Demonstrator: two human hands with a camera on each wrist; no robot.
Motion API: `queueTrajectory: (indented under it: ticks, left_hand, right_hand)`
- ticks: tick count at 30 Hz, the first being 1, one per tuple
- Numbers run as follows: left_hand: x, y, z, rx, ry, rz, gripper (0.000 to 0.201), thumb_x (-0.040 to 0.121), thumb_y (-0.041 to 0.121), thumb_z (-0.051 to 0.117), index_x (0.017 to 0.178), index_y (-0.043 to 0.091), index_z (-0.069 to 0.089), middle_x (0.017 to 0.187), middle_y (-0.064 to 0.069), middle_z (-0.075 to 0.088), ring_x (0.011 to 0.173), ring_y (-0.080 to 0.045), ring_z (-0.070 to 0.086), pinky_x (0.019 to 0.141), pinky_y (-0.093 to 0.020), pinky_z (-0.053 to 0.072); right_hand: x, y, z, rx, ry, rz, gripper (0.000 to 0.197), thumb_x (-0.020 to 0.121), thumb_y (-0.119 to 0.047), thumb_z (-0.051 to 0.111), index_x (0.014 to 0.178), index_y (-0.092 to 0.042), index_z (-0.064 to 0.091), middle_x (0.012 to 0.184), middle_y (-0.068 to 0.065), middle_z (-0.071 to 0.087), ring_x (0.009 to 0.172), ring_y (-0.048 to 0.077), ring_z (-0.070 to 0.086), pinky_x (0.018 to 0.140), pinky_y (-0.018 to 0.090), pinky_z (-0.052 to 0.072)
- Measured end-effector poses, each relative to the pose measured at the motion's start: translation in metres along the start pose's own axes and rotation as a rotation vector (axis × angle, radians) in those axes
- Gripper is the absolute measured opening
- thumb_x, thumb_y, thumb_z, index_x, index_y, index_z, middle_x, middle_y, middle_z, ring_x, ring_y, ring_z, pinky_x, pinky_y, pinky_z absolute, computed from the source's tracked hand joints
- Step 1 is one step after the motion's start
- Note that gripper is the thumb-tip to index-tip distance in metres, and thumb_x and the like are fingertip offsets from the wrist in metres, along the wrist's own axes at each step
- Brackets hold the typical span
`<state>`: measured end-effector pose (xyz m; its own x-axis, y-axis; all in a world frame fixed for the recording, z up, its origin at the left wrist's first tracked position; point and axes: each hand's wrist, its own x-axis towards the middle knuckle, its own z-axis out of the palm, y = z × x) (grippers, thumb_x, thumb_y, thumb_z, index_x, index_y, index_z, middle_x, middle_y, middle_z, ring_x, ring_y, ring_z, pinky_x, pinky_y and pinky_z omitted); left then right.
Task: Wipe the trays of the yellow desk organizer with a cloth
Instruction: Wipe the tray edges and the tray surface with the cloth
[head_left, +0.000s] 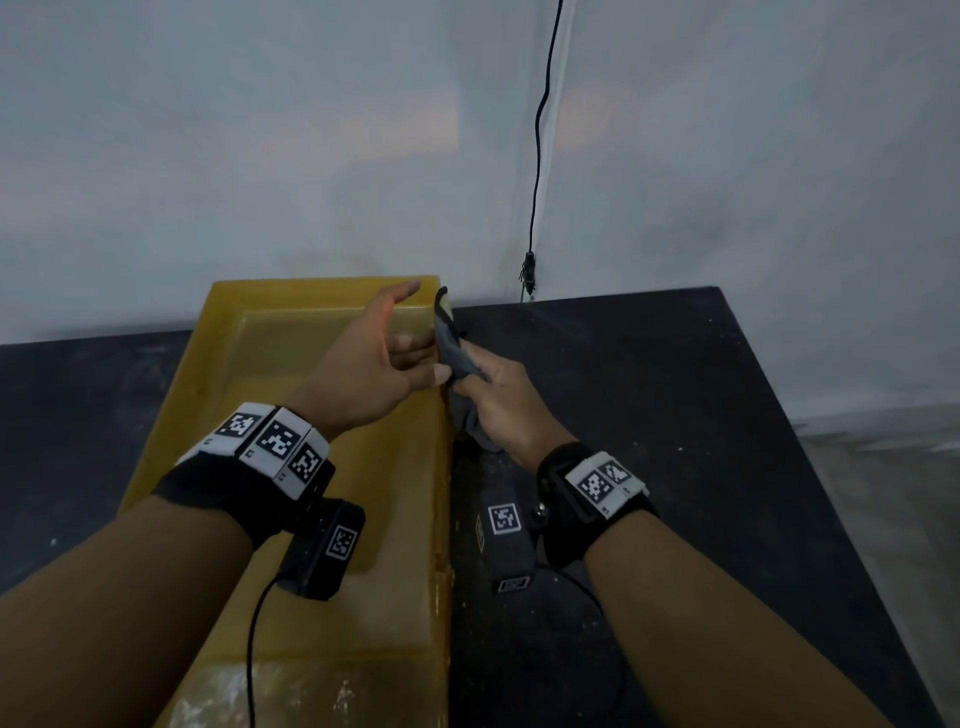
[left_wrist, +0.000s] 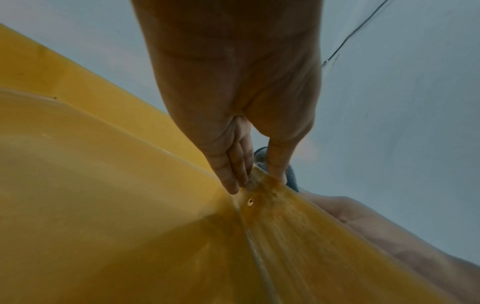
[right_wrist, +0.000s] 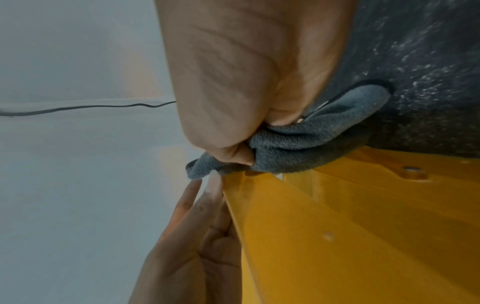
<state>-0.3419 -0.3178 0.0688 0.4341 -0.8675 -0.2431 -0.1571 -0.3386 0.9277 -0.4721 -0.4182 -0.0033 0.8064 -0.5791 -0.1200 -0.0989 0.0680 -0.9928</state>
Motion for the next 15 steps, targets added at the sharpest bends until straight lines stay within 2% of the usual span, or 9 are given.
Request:
queueTrajectory:
  ticks: [2,4,5,6,8,10,12,13,15]
  left_hand:
    - [-0.002,-0.001,0.001,-0.014,-0.007,0.000,0.084,0.087,-0.001,0.068,0.153,0.025,0.022,0.121,-0.005,0.069,0.115,-0.006,0.063,0.090,-0.022,0.054]
    - [-0.003,-0.002,0.002,-0.048,-0.003,-0.003,0.075,0.090,-0.004,0.062,0.152,0.021,0.027,0.115,0.001,0.071,0.115,-0.006,0.063,0.096,-0.027,0.053]
    - [-0.003,-0.003,0.003,-0.085,-0.006,-0.013,0.074,0.090,-0.007,0.060,0.152,0.019,0.028,0.114,0.001,0.071,0.115,-0.007,0.063,0.098,-0.029,0.052]
    - [-0.004,-0.004,0.003,-0.126,-0.013,-0.023,0.074,0.089,-0.010,0.059,0.152,0.017,0.029,0.117,-0.002,0.071,0.116,-0.009,0.063,0.099,-0.031,0.051]
    - [-0.010,-0.008,0.006,-0.182,-0.024,-0.036,0.078,0.088,-0.015,0.057,0.153,0.015,0.025,0.129,-0.009,0.065,0.123,-0.016,0.059,0.101,-0.031,0.049]
    - [-0.015,-0.010,0.009,-0.199,-0.031,-0.020,0.080,0.088,-0.018,0.054,0.154,0.013,0.022,0.140,-0.013,0.055,0.131,-0.021,0.051,0.101,-0.026,0.048]
    - [-0.020,-0.012,0.012,-0.182,-0.024,0.010,0.079,0.089,-0.019,0.051,0.154,0.012,0.021,0.149,-0.014,0.044,0.139,-0.022,0.042,0.101,-0.019,0.045]
    - [-0.021,-0.013,0.013,-0.171,-0.014,0.021,0.079,0.088,-0.020,0.050,0.154,0.012,0.022,0.152,-0.013,0.039,0.142,-0.021,0.038,0.102,-0.017,0.042]
    - [-0.023,-0.015,0.013,-0.155,0.014,0.035,0.079,0.088,-0.017,0.054,0.154,0.014,0.024,0.156,-0.013,0.034,0.143,-0.019,0.034,0.105,-0.019,0.041]
  right_hand:
    - [-0.013,0.002,0.004,-0.002,0.003,0.000,0.048,0.100,0.005,0.044,0.140,-0.018,0.057,0.094,0.006,0.067,0.071,-0.004,0.060,0.065,0.013,0.046]
    - [-0.024,0.006,0.006,-0.018,0.010,-0.013,0.050,0.100,0.007,0.042,0.145,-0.014,0.052,0.090,-0.014,0.064,0.068,-0.012,0.058,0.062,0.008,0.043]
    - [-0.028,0.007,0.008,-0.029,0.013,-0.018,0.052,0.100,0.008,0.042,0.147,-0.013,0.050,0.085,-0.025,0.061,0.066,-0.015,0.056,0.060,0.006,0.042]
    - [-0.032,0.009,0.009,-0.047,0.014,-0.021,0.054,0.100,0.008,0.042,0.149,-0.014,0.047,0.077,-0.030,0.058,0.061,-0.016,0.054,0.057,0.005,0.040]
    - [-0.040,0.013,0.012,-0.090,0.013,-0.015,0.056,0.100,0.007,0.043,0.151,-0.017,0.045,0.074,-0.032,0.054,0.058,-0.015,0.052,0.056,0.005,0.037]
    - [-0.049,0.013,0.017,-0.130,0.019,-0.019,0.057,0.099,0.002,0.045,0.152,-0.020,0.043,0.099,-0.024,0.058,0.075,-0.012,0.055,0.070,0.008,0.038]
    - [-0.060,0.014,0.020,-0.153,0.024,-0.036,0.057,0.099,0.000,0.047,0.152,-0.019,0.044,0.124,-0.012,0.062,0.098,0.006,0.066,0.085,0.016,0.044]
    - [-0.067,0.014,0.022,-0.157,0.022,-0.029,0.053,0.098,0.001,0.047,0.149,-0.016,0.048,0.123,-0.016,0.064,0.099,0.012,0.067,0.084,0.017,0.044]
    - [-0.083,0.017,0.026,-0.167,0.010,-0.014,0.035,0.097,0.005,0.047,0.128,-0.002,0.062,0.095,-0.033,0.063,0.083,-0.001,0.064,0.077,0.011,0.042]
